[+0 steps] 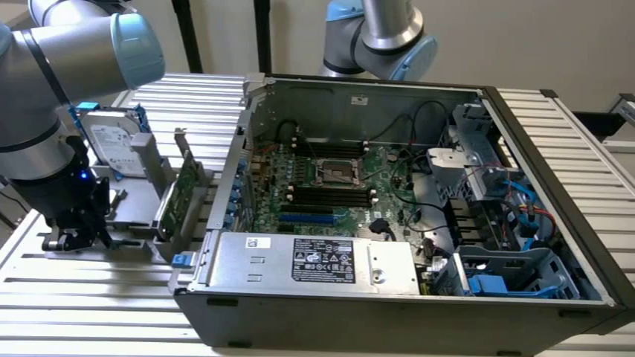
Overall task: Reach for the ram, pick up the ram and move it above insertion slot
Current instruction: 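Pick up the ram and move it above insertion slot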
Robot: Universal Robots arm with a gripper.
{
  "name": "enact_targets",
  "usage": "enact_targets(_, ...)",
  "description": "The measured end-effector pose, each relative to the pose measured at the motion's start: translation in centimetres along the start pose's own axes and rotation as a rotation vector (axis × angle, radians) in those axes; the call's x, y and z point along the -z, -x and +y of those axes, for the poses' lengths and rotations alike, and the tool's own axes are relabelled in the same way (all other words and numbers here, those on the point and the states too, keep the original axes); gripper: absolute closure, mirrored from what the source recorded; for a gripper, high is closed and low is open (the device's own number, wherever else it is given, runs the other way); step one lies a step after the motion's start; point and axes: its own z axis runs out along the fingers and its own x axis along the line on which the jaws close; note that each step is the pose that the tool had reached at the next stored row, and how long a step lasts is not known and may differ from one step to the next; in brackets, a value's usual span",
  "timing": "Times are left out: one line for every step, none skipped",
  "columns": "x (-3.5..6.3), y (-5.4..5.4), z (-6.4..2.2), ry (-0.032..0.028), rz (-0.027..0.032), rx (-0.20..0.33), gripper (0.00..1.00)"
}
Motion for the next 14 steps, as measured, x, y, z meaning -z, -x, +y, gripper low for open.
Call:
enact_targets(0.00,0.00,0.00,0.0000,0.0000,0.000,0.86)
enact_targets(0.00,0.00,0.00,0.0000,-0.0001,-0.001,0.86)
enact_targets(0.00,0.00,0.00,0.0000,-0.0002,-0.003,0.86)
enact_targets(0.00,0.00,0.00,0.0000,-0.0002,-0.005,0.86)
enact_targets(0.00,0.00,0.00,0.0000,-0.0002,-0.006,0.86)
enact_targets(0.00,0.00,0.00,0.0000,-0.0003,-0.007,0.86)
enact_targets(0.00,0.00,0.00,0.0001,-0.0004,-0.010,0.86)
enact_targets(0.00,0.00,0.00,0.0001,-0.0004,-0.013,0.86)
enact_targets(0.00,0.00,0.00,0.0001,-0.0005,-0.016,0.86)
enact_targets(0.00,0.00,0.00,0.0003,-0.0006,-0.019,0.86)
enact_targets(0.00,-0.01,0.00,0.0003,-0.0006,-0.023,0.86)
enact_targets(0.00,0.00,0.00,0.0003,-0.0007,-0.024,0.86)
enact_targets(0.00,0.00,0.00,0.0003,-0.0007,-0.024,0.86)
enact_targets(0.00,0.00,0.00,0.0003,-0.0007,-0.024,0.86)
